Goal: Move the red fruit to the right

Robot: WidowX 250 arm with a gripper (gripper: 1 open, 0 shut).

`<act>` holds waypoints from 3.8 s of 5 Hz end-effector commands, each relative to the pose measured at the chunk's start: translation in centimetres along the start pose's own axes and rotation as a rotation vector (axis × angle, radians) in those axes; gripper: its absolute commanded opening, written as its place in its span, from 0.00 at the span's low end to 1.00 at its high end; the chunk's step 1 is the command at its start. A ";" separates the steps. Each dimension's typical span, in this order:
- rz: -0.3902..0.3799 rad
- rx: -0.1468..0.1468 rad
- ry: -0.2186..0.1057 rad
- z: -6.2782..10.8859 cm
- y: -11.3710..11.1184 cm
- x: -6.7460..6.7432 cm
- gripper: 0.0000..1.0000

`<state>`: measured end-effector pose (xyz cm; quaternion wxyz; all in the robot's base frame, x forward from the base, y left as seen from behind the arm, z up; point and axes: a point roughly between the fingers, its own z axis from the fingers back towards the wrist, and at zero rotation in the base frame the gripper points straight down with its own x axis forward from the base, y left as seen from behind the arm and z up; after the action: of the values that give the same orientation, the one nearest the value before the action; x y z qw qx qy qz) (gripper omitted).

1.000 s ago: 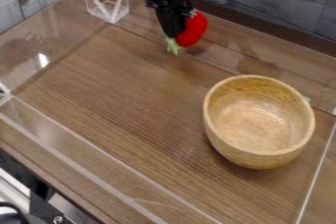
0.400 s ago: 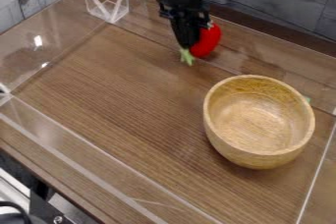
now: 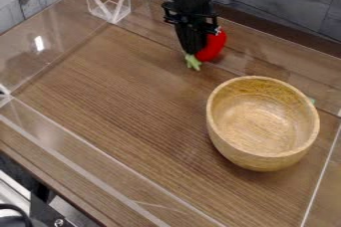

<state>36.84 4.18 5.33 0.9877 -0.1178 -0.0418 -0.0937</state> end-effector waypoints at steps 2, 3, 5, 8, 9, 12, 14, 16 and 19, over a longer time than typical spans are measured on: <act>-0.068 0.013 -0.066 2.5 -1.3 1.3 0.00; -0.075 0.008 -0.072 3.0 -1.5 1.5 1.00; -0.085 0.004 -0.080 2.7 -1.4 1.6 1.00; -0.107 0.006 -0.080 1.7 -0.8 0.9 0.00; -0.115 0.006 -0.075 1.8 -0.6 0.9 0.00; -0.148 0.005 -0.059 -1.0 0.8 0.3 0.00; -0.204 -0.007 -0.043 -1.6 0.6 -0.1 1.00; -0.102 0.008 -0.067 -1.7 1.0 -0.1 1.00; -0.072 0.030 -0.128 3.9 0.3 0.0 1.00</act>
<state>35.92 4.93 6.12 0.9826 -0.1250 -0.0688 -0.1188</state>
